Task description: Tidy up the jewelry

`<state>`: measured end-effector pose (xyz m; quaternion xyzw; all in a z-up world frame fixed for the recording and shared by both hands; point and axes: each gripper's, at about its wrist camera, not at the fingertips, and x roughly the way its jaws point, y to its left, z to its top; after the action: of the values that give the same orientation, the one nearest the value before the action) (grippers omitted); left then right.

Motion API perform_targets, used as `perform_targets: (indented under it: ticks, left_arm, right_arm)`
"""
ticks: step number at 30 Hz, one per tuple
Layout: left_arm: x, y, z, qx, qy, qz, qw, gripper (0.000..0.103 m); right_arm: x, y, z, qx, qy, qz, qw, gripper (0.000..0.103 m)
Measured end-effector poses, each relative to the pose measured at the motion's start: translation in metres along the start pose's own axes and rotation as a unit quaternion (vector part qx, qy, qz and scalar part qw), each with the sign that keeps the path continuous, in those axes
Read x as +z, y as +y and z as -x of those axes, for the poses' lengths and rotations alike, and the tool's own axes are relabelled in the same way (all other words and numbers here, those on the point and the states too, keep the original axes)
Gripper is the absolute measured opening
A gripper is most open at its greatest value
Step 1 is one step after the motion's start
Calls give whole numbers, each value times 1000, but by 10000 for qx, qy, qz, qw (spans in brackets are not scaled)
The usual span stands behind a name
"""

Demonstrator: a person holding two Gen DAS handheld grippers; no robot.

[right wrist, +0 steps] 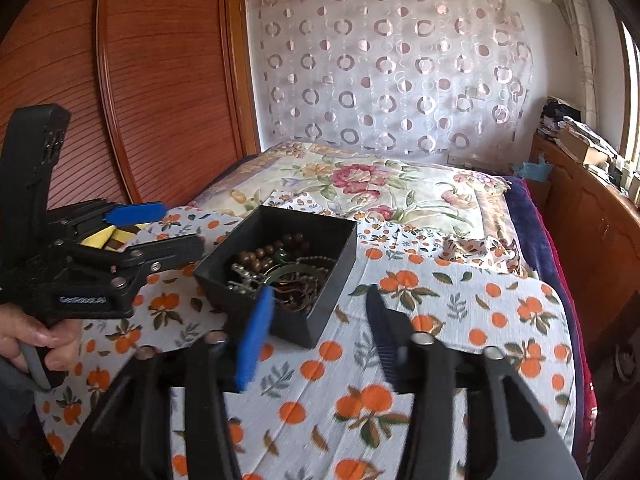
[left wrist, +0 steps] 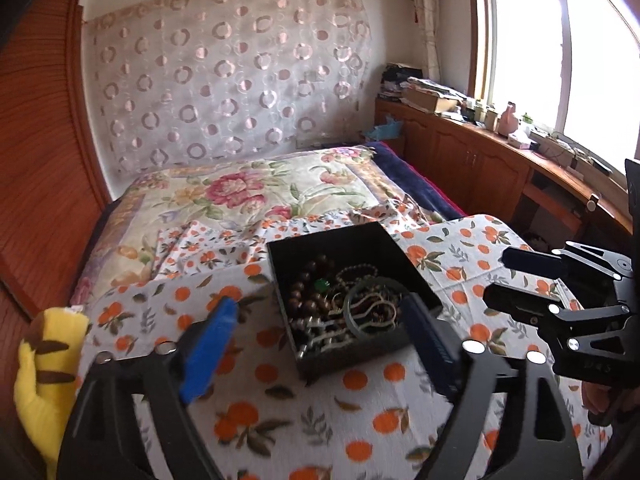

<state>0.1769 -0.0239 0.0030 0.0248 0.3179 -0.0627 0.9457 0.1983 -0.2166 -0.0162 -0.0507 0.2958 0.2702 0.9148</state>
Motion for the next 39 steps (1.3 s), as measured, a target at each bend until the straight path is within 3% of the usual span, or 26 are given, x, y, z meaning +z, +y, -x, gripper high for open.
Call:
perform_targets:
  ticks: [6,10,18,24,39]
  left_arm:
    - [-17,0,40,266,-46,175,9995,95]
    - [-26,-1,65,369,-125,256,9989,95]
    - [-44,-1,110,485,-351,380,9975,95]
    - [-54,0,127,550,-457,366,9968,95]
    - [-58,3,135,574,-494,398,9963,95]
  right_arm:
    - [-8,11,30,-216,-281,-147,9993,93]
    - [-12,16,54,-361,-488,-302,9977,99]
    - [-21,24,96,-792,-775,-508,9925,100]
    - [-28,27,109,-856,-921,-640,9900,100]
    - [-29,27,113,-844,-949,-649,9898,100]
